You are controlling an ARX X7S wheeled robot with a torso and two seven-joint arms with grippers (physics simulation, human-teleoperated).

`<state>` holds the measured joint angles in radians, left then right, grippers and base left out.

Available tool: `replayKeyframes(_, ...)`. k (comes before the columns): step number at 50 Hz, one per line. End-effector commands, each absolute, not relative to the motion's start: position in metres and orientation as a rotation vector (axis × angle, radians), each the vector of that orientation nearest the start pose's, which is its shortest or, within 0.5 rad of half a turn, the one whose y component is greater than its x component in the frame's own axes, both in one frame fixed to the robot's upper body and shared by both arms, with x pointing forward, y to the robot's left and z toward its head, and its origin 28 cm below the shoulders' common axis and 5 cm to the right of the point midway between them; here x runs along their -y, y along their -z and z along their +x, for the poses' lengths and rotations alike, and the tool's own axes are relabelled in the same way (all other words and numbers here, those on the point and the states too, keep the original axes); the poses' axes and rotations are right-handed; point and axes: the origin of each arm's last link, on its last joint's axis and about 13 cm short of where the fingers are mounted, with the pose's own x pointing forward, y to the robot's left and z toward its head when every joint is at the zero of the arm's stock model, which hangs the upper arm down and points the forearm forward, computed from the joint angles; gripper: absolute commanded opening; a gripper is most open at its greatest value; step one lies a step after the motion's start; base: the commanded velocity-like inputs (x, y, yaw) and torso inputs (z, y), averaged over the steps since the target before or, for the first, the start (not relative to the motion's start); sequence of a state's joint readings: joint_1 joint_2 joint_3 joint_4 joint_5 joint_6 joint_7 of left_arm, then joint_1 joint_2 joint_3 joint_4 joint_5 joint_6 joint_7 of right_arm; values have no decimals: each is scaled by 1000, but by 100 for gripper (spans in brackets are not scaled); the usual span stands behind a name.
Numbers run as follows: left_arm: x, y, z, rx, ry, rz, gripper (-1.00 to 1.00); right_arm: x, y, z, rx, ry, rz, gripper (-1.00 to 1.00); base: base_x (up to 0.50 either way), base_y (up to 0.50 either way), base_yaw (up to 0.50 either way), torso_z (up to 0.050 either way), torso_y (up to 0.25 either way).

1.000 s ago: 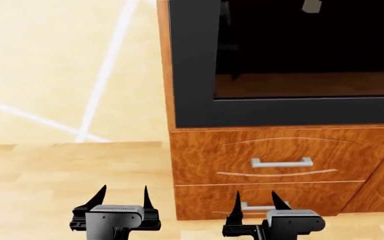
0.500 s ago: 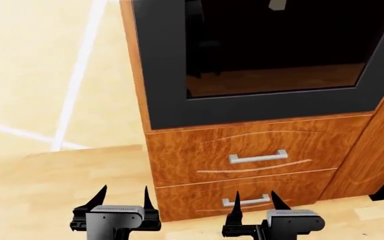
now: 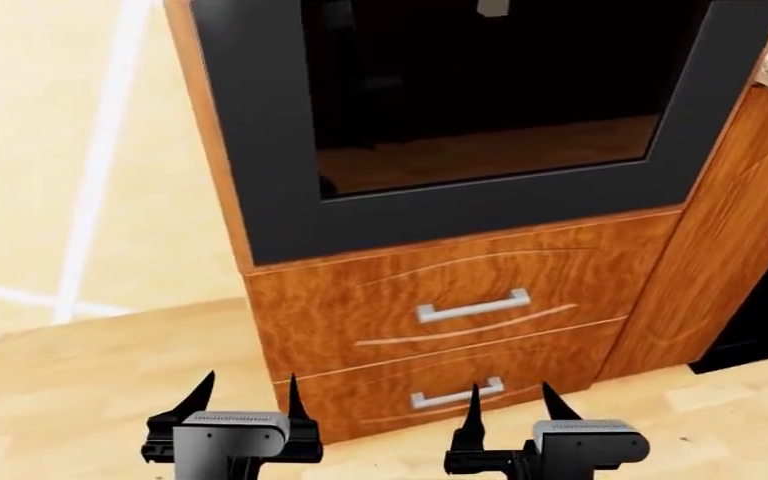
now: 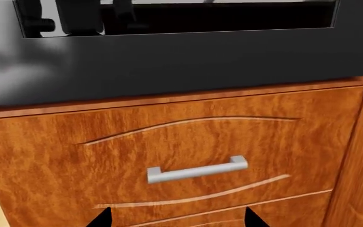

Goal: Open the oven door

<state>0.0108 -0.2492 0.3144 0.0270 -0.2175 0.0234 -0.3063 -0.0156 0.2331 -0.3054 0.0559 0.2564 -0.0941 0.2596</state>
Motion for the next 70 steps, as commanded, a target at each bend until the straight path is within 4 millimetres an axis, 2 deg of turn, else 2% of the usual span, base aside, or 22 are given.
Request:
replayKeyframes(1, -202, -9, 197, -32, 8, 26, 100, 94, 3, 195, -53, -21, 25, 100, 0, 0, -285, 0, 0)
replayKeyframes(70, -201, -8, 196, -34, 10, 27, 100, 94, 4, 194, -49, -20, 29, 100, -3, -7, -264, 0, 0)
